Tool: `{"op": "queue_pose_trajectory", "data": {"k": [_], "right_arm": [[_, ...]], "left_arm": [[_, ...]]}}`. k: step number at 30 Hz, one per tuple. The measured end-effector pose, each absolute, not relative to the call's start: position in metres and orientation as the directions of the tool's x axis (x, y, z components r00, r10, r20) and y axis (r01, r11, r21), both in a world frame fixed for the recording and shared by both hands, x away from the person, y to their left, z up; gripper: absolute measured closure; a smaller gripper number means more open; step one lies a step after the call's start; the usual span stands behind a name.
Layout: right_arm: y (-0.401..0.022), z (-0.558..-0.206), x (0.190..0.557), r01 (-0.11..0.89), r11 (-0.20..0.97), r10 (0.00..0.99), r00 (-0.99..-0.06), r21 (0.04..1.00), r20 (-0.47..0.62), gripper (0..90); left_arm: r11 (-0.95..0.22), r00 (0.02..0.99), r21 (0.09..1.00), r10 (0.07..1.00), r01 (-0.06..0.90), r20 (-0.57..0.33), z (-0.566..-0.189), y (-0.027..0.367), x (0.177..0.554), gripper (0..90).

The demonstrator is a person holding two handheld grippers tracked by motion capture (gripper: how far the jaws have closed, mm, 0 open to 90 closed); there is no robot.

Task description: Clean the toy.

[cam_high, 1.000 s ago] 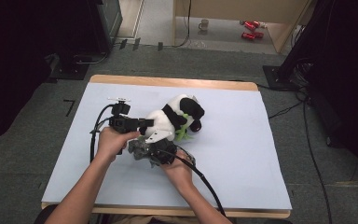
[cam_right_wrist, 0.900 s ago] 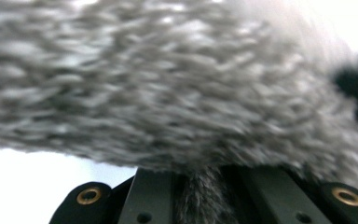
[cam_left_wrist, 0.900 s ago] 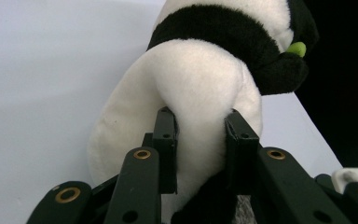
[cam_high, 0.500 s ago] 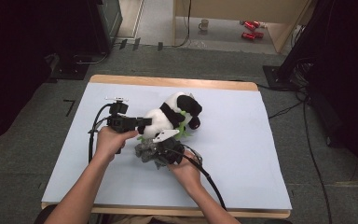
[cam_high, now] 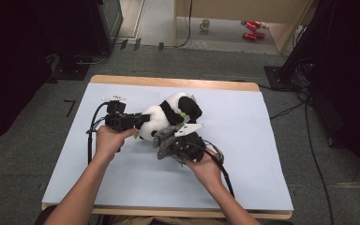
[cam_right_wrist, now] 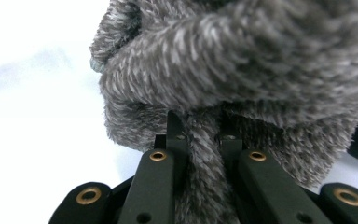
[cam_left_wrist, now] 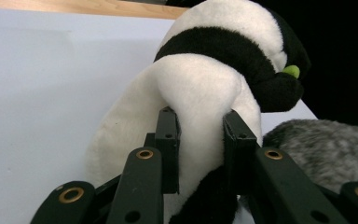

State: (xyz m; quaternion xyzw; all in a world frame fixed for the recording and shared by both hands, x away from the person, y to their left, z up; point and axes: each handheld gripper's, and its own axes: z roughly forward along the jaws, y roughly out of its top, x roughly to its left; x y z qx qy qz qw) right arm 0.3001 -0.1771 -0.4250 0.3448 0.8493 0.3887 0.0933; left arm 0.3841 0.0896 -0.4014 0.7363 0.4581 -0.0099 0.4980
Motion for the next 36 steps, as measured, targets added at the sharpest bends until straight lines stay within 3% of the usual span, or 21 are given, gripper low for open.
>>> {"op": "queue_pose_trajectory", "data": {"k": [12,18,26,31,36], "right_arm": [[-0.230,-0.415,0.306,0.556,0.464,0.697,-0.709,0.690,0.103,80.2],[-0.258,-0.423,0.312,0.611,0.425,0.742,-0.658,0.667,0.130,80.1],[-0.281,-0.421,0.312,0.625,0.380,0.761,-0.631,0.682,0.154,79.8],[-0.283,-0.425,0.312,0.635,0.388,0.757,-0.633,0.669,0.162,79.2],[-0.283,-0.438,0.316,0.655,0.394,0.755,-0.630,0.645,0.179,78.2]], "left_arm": [[-0.101,0.612,0.800,0.702,0.592,-0.365,-0.398,0.118,0.401,73.0],[-0.081,0.612,0.775,0.666,0.627,-0.426,-0.403,0.128,0.405,73.1],[-0.133,0.611,0.677,0.578,0.724,-0.541,-0.387,0.139,0.398,73.2],[-0.181,0.613,0.656,0.593,0.733,-0.522,-0.398,0.137,0.398,72.5],[-0.166,0.641,0.723,0.621,0.670,-0.451,-0.407,0.139,0.402,66.5]]}}
